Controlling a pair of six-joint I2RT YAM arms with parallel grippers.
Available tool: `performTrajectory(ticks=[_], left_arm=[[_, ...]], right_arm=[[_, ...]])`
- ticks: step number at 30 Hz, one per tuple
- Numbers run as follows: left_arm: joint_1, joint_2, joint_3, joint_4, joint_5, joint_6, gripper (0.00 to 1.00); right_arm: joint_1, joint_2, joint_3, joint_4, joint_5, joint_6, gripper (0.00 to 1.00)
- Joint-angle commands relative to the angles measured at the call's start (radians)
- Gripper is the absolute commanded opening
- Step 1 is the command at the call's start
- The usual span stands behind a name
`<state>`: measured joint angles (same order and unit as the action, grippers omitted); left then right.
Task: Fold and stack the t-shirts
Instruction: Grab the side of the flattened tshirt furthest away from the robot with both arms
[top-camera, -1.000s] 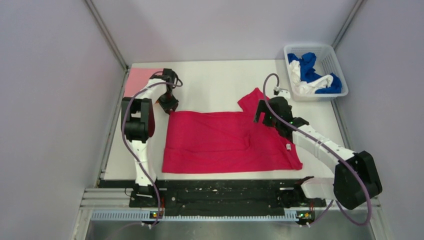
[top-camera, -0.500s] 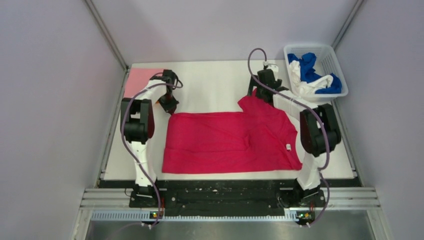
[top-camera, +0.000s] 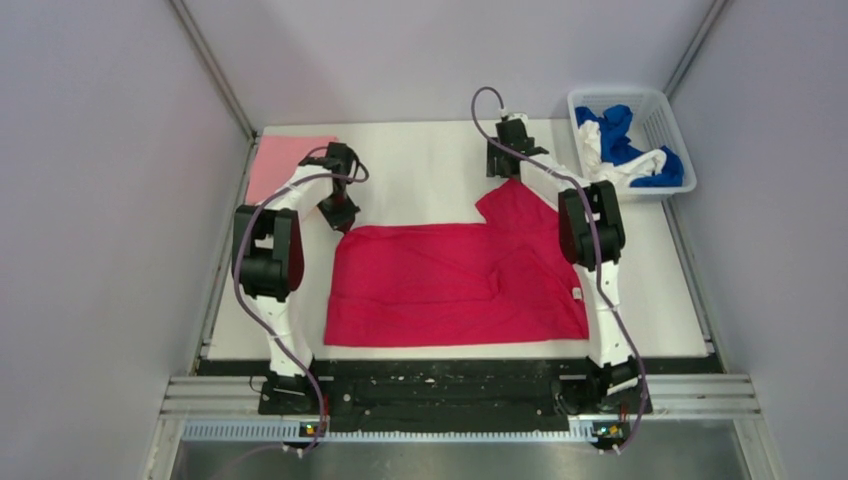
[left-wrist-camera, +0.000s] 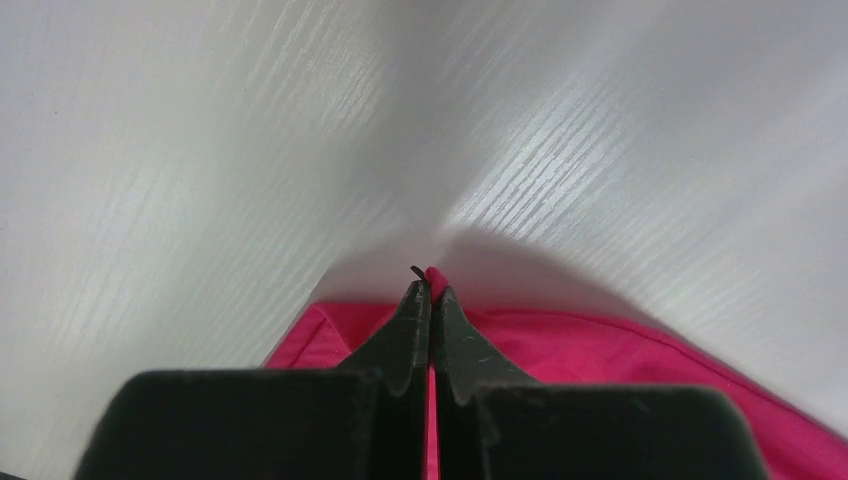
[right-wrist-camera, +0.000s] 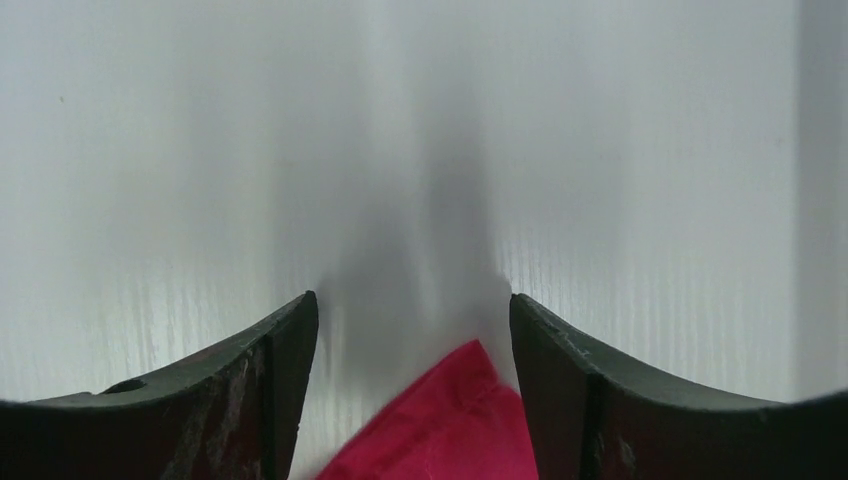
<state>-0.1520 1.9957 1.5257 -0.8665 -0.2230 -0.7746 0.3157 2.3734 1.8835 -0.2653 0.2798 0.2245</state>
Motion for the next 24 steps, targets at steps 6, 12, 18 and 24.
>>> performTrajectory(ticks=[6,12,18,24], left_arm=[[-0.004,-0.080,-0.024,0.029,0.004,-0.002,0.00],[-0.006,-0.093,-0.034,0.029,0.007,-0.006,0.00],[-0.009,-0.115,-0.048,0.035,0.008,-0.012,0.00],[-0.014,-0.125,-0.046,0.035,0.011,-0.012,0.00]], right_arm=[[-0.004,-0.054,-0.054,-0.102,0.037,-0.100,0.66],[-0.003,-0.128,-0.144,-0.085,0.043,-0.096,0.61],[-0.004,-0.184,-0.227,-0.031,0.011,-0.054,0.53],[-0.004,-0.177,-0.240,0.020,0.015,-0.038,0.22]])
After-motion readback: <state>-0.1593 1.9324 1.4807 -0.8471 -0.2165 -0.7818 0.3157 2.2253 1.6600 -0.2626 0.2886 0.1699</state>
